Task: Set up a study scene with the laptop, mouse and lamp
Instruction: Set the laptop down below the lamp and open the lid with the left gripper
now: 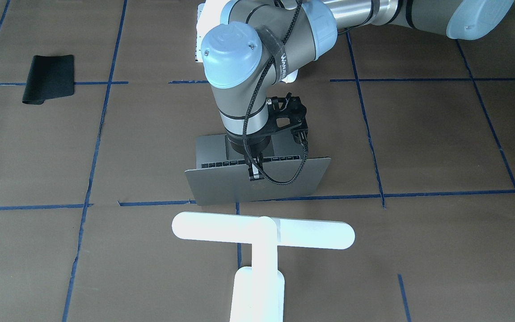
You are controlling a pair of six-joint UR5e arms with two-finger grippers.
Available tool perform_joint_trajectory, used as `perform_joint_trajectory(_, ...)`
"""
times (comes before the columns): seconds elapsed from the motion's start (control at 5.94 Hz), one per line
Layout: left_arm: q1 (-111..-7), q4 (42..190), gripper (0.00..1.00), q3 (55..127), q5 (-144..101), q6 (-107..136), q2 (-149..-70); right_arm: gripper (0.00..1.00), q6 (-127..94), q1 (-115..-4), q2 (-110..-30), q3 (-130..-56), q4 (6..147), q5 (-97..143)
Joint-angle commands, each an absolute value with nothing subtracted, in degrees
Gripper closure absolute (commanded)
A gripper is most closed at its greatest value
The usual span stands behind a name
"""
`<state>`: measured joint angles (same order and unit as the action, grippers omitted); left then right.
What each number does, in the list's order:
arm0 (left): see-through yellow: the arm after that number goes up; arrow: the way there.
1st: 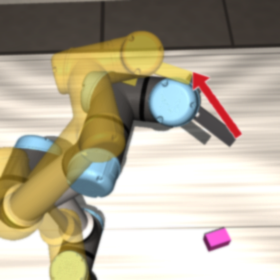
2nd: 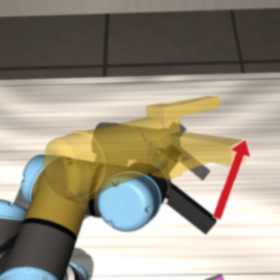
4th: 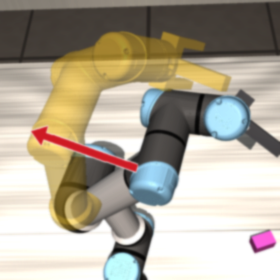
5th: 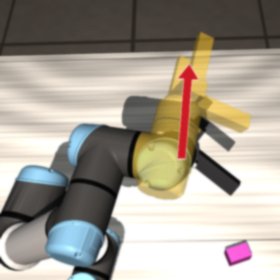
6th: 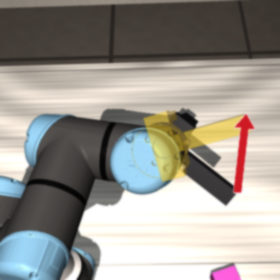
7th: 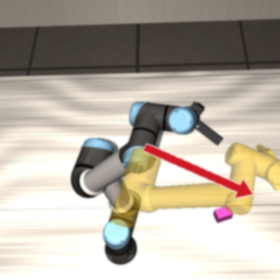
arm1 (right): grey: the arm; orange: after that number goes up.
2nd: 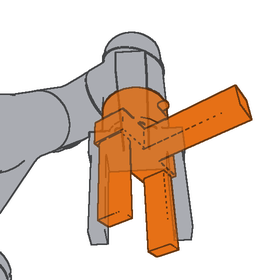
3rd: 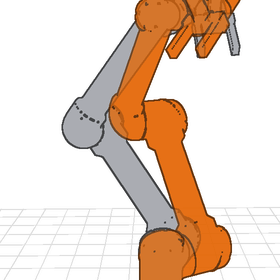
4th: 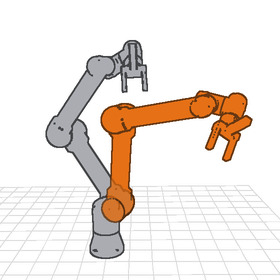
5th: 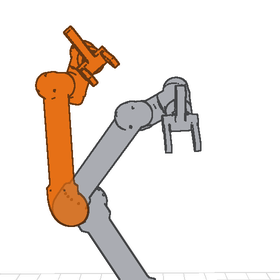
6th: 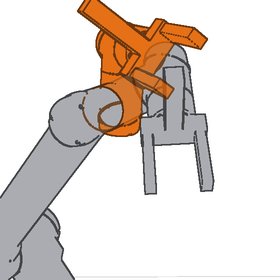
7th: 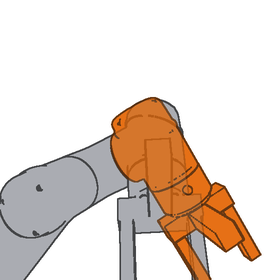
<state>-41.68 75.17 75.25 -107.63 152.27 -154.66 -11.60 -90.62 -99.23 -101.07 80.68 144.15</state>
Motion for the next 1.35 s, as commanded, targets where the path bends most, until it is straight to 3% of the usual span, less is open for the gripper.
perform_joint_trajectory(0.0, -41.7, 75.8, 0.00, 75.5, -107.6, 151.6, -153.7, 0.00, -11.6, -90.6, -99.1, -101.1, 80.7, 144.1)
perform_joint_trajectory(0.34, -41.9, 75.3, 0.00, 78.8, -107.7, 147.7, -153.5, 0.00, -11.6, -90.6, -99.1, -101.0, 80.7, 144.1)
perform_joint_trajectory(1.18, -41.6, 72.6, 0.00, 110.7, -107.9, 124.9, -133.5, 0.00, -12.6, -90.4, -97.6, -100.9, 80.5, 143.7)
